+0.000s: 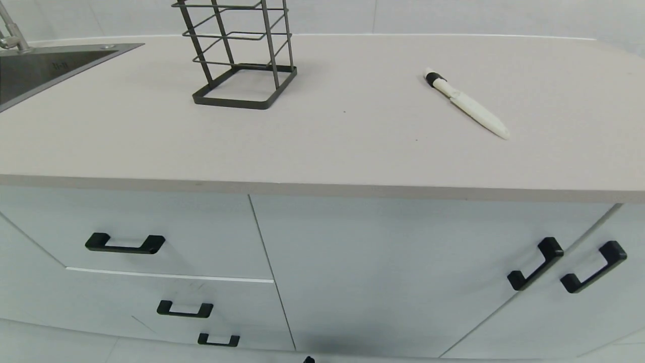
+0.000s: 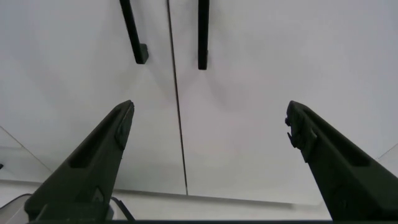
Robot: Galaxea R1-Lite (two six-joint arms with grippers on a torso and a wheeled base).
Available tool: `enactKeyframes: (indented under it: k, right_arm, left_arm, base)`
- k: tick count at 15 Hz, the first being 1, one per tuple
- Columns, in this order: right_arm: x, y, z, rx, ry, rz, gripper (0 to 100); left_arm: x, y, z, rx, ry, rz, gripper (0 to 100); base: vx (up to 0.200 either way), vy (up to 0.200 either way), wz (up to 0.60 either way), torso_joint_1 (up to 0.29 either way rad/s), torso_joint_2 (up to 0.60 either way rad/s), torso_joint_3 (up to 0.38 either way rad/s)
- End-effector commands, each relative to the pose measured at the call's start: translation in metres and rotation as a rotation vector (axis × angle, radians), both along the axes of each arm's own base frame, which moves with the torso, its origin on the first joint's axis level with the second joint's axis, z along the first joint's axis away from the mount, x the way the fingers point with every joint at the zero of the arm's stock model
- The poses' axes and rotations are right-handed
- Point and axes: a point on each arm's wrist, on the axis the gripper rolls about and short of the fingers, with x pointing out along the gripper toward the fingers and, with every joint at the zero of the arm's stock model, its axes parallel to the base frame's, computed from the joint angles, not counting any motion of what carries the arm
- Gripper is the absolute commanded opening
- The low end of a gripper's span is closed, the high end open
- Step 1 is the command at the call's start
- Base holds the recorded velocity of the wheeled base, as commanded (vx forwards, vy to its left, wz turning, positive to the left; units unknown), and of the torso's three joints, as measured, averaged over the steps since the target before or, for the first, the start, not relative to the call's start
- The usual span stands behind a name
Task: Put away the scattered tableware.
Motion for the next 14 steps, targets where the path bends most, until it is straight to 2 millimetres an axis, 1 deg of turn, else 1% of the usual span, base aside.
enactKeyframes:
  k: [1, 5, 9, 11, 12, 14]
  right_arm:
    - [0.0001, 0.0, 0.0002, -0.001, 0.0, 0.001, 100]
    - [0.0001, 0.0, 0.0002, -0.001, 0.0, 0.001, 100]
    - [0.0001, 0.0, 0.0002, -0.001, 0.0, 0.001, 100]
    - [0.0001, 0.0, 0.0002, -0.001, 0.0, 0.001, 100]
    - [0.0001, 0.0, 0.0002, -0.001, 0.0, 0.001, 100]
    - [0.0001, 0.0, 0.0002, -0.001, 0.0, 0.001, 100]
  left_arm:
    - [0.0001, 0.0, 0.0001, 0.0, 0.001, 0.001, 100]
    - [0.0001, 0.0, 0.0001, 0.0, 0.001, 0.0, 100]
    - [0.0001, 0.0, 0.0001, 0.0, 0.001, 0.001, 100]
    - [0.0001, 0.0, 0.0003, 0.0, -0.001, 0.001, 100]
    - [0.0001, 0.0, 0.0003, 0.0, -0.001, 0.001, 100]
    - [0.0001, 0.0, 0.0001, 0.0, 0.001, 0.001, 100]
  base:
    - [0.0, 0.0, 0.0, 0.256, -0.26, -0.193]
    - [0.0, 0.0, 0.0, 0.209, -0.63, -0.222]
    - [0.0, 0.0, 0.0, 0.209, -0.5, -0.221]
    - [0.2, 0.0, 0.0, 0.066, -0.49, -0.215]
    - [0.2, 0.0, 0.0, 0.242, -0.51, -0.222]
    - [0.0, 0.0, 0.0, 0.42, -0.47, -0.237]
